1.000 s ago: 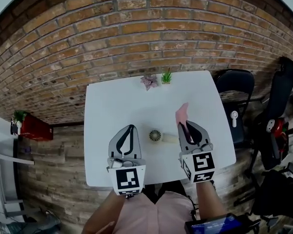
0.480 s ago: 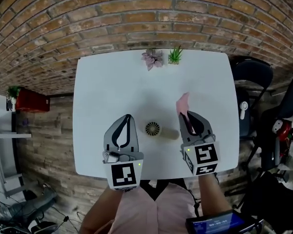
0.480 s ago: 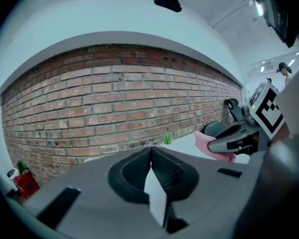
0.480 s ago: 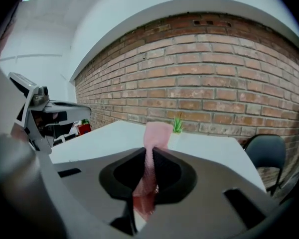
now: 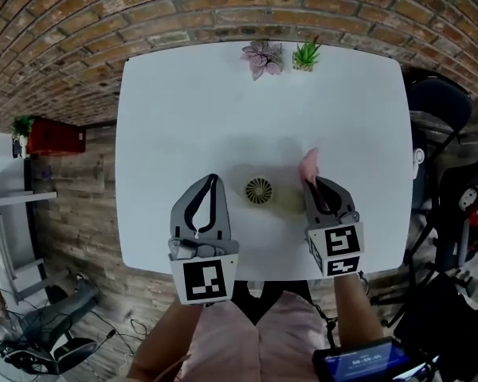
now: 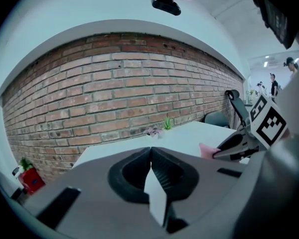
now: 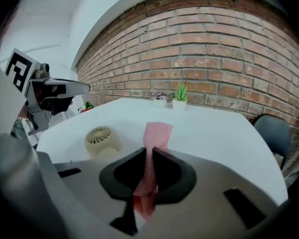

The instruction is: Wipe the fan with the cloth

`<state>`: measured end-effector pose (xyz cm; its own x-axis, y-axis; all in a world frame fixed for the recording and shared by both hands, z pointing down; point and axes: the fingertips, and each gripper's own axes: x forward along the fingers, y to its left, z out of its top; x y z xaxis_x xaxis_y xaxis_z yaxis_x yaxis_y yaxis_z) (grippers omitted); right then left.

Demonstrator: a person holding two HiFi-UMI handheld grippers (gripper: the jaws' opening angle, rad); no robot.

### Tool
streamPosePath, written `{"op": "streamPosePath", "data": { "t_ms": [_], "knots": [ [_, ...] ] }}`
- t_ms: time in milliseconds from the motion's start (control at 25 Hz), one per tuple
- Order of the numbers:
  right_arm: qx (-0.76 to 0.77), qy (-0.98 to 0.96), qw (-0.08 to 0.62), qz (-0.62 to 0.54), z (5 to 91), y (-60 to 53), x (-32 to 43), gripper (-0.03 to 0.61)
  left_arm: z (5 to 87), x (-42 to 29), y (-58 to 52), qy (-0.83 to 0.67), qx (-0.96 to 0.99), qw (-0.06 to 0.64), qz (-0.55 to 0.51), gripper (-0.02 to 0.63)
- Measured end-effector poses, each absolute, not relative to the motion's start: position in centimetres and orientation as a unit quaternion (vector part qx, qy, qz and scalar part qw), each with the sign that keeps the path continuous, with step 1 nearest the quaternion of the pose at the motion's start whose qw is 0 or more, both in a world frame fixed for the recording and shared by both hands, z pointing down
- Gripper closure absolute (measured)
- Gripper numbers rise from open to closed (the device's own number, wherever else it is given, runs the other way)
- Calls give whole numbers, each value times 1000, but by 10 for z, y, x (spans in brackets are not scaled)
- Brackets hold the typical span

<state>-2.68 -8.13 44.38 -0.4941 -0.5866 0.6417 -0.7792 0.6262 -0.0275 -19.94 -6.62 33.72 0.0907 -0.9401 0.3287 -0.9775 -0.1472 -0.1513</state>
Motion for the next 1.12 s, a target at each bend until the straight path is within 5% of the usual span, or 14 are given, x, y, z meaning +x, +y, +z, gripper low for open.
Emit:
{"op": "streamPosePath", "data": {
  "t_ms": [840,1120],
  "knots": [
    [374,-863,281,192,445,17,-97,537,326,-208,-14,-614,763,18,201,601],
    [338,-886,243,202,430,28,-104,537,349,-184,-13,-566,789,62,233,600]
  ]
}}
